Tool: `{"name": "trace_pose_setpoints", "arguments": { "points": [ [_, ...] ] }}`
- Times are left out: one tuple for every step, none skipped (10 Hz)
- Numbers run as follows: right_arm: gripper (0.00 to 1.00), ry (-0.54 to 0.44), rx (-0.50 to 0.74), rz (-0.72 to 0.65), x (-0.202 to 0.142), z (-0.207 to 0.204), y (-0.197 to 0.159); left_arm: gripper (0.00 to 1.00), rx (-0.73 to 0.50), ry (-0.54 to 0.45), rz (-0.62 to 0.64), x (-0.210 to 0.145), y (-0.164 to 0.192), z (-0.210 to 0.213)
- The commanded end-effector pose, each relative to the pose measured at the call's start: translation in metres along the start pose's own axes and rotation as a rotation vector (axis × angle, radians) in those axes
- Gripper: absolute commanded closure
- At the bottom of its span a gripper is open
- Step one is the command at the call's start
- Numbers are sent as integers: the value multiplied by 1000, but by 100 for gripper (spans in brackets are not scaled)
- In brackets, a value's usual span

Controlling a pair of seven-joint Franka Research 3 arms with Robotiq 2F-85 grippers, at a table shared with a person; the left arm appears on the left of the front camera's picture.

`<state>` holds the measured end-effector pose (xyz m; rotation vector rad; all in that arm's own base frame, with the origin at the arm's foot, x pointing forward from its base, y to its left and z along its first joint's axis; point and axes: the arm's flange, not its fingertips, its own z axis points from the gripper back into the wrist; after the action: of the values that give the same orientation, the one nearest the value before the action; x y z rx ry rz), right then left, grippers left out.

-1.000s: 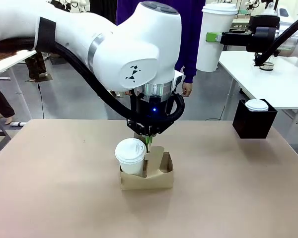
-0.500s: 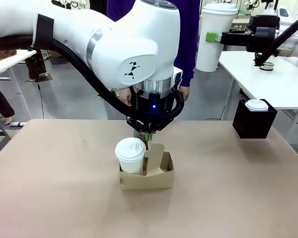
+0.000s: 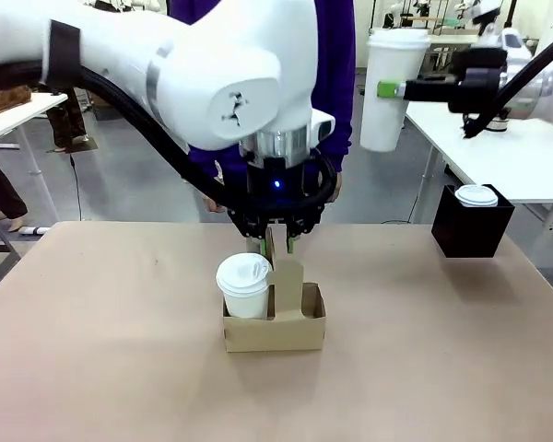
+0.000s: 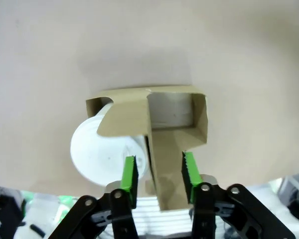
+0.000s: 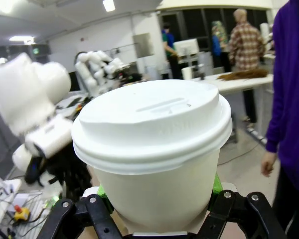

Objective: Pour a drink into a cup and package it in a carrier.
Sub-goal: Insert the held 600 ml Paper Cup into the Cup Carrier.

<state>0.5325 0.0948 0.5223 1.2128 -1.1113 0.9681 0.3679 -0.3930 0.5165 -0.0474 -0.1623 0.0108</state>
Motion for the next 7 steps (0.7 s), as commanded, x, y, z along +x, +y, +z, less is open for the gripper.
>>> {"name": "trace_pose_setpoints", "arguments": {
  "points": [
    [20, 48, 129, -82, -17, 0, -19, 0, -52, 50, -103, -2, 33, 38],
    [20, 70, 178, -83, -39, -4, -17, 5, -79, 64, -168, 0, 49, 53],
    [20, 76, 238, -82, -59, -7, -15, 0, -110, 68, -240, 2, 67, 64],
    [20, 66, 305, -52, -79, -12, -15, 0, -144, 76, -378, 7, 91, 73],
    [20, 52, 351, -25, -95, -17, -12, 0, -169, 82, -512, 12, 112, 77],
    [20, 63, 360, 19, -109, -23, -11, 0, -190, 60, -595, 18, 131, 75],
    [20, 67, 356, 24, -122, -32, -8, 0, -208, 36, -650, 21, 146, 69]
  ]
}}
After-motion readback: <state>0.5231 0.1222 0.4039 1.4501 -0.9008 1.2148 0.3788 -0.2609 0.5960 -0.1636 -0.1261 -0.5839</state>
